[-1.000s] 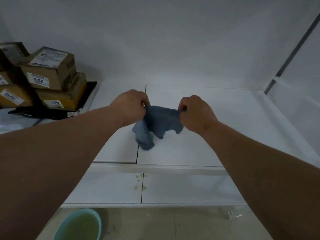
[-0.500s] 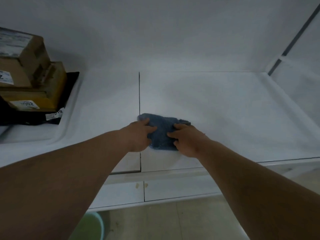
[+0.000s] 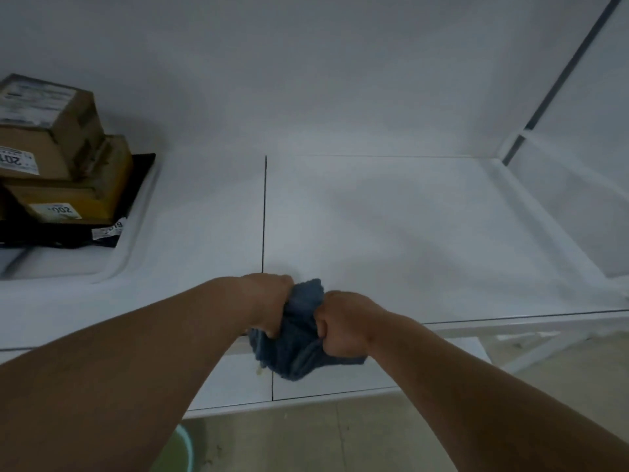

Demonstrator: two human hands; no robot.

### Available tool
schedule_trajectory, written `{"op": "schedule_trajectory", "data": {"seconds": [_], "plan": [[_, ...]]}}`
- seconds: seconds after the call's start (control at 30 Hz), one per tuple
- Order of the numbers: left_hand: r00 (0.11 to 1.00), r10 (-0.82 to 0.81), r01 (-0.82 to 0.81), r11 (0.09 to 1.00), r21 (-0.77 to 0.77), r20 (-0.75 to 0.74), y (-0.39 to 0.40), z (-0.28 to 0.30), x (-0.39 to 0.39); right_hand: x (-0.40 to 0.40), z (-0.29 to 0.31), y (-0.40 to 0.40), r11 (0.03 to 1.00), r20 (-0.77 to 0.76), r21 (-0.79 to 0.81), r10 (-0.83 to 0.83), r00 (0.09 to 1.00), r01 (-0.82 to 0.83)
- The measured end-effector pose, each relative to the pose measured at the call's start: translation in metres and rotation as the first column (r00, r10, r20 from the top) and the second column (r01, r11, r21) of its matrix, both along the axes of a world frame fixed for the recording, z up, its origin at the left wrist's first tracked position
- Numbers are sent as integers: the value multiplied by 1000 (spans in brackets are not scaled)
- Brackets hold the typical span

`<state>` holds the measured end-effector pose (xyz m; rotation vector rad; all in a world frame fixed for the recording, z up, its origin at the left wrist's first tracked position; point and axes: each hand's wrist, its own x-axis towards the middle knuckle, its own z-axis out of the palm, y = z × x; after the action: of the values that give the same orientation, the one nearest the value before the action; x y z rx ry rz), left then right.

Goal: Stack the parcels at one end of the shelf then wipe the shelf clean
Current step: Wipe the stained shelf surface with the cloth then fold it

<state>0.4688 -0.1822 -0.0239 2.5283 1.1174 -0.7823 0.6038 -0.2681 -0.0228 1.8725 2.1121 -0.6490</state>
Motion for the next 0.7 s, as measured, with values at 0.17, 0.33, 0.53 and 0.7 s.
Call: {"op": "schedule_trajectory", "data": {"seconds": [0.17,0.33,0.53,0.7], "plan": [[976,213,-215,975,-56,-45,-6,10,-40,-22,10,4,991,-184,-131,-52,982,28],[973,175,-154,977,144,-149,-10,9,-64,-40,29,11,998,-222,42,-28,975,38],[761,553,-521,832,-188,339,-9,60,-89,-47,40,15,980,-361,-48,-198,911,193],[674,587,-425,804,-416,449,-9,94,-93,-57,58,21,982,-450,-74,-189,873,174]]}}
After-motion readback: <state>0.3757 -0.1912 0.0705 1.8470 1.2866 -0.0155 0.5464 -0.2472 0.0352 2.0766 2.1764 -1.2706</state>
